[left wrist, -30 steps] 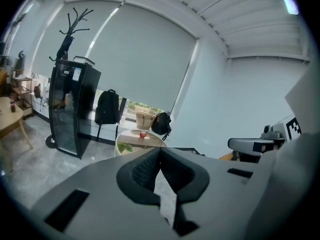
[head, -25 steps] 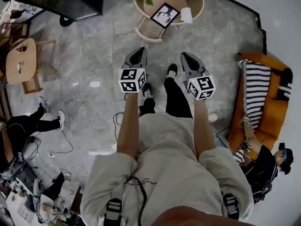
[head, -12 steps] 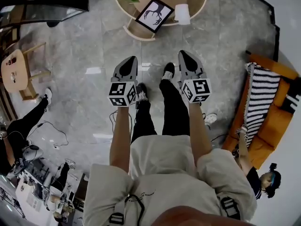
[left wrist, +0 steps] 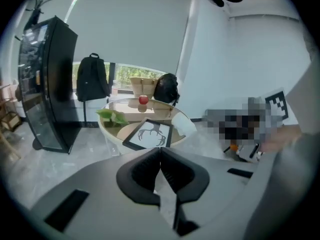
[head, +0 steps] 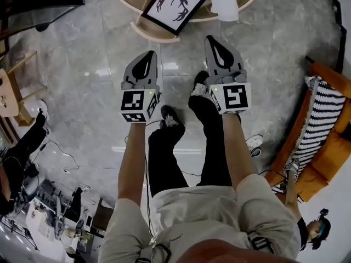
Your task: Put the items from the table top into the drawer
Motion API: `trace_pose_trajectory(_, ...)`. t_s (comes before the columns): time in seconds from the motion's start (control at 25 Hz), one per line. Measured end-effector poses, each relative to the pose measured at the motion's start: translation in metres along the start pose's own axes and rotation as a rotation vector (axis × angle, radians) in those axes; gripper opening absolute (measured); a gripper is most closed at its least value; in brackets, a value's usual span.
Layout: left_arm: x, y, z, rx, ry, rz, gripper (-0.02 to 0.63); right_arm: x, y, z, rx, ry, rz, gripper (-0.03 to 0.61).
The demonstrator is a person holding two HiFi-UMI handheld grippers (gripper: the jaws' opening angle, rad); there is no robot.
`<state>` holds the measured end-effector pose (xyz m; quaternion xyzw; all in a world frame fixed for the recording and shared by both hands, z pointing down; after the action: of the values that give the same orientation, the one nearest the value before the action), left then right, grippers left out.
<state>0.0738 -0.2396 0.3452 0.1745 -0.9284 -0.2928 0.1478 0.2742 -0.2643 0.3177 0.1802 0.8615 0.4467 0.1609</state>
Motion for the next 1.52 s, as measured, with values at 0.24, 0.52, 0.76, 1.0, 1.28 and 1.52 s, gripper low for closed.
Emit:
trace_pose_trajectory(0.24, 0.027, 0.046, -0.071, -0.059, -0.011, -0.202, 0.021, 0.000, 0.061, -0.056, -0.112, 0.027, 0.127, 0.034)
trace_pose_trajectory(0.52, 0.070, 0.094, -0.126, -0.132, -0.043, -0.299, 0.021, 0.018, 0.096, -0.102, -0.182, -0.028, 0.310, 0.034)
trace_pose_trajectory(0.76, 0.076, 0.091, -0.153, -0.265, -0.038, -0.337, 0.021, 0.026, 0.101, -0.102, -0.251, -0.006, 0.480, 0.034)
trace_pose_trajectory(1.0, 0.080, 0.090, -0.150, -0.327, 0.000, -0.371, 0.021, 0.039, 0.111, -0.088, -0.142, 0.207, 0.825, 0.035)
trace_pose_trajectory(1.28, 0.096, 0.111, -0.122, -0.295, 0.036, -0.367, 0.021, 0.056, 0.114, -0.083, -0.086, 0.254, 0.908, 0.035)
trace_pose_trajectory(1.52, 0.100, 0.111, -0.107, -0.342, 0.063, -0.333, 0.021, 0.061, 0.130, -0.100, 0.086, 0.271, 1.141, 0.201)
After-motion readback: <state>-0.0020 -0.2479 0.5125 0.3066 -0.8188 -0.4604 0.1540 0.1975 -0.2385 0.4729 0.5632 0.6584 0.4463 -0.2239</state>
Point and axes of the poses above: the fingertips, and each gripper's own axes: z backward along the fingers, x to its left, y out of its underside, the point moved 6 cm from there along z, backward along the fingers, and after that the axes turned 14 degrees about x, right-handed, at the moved point
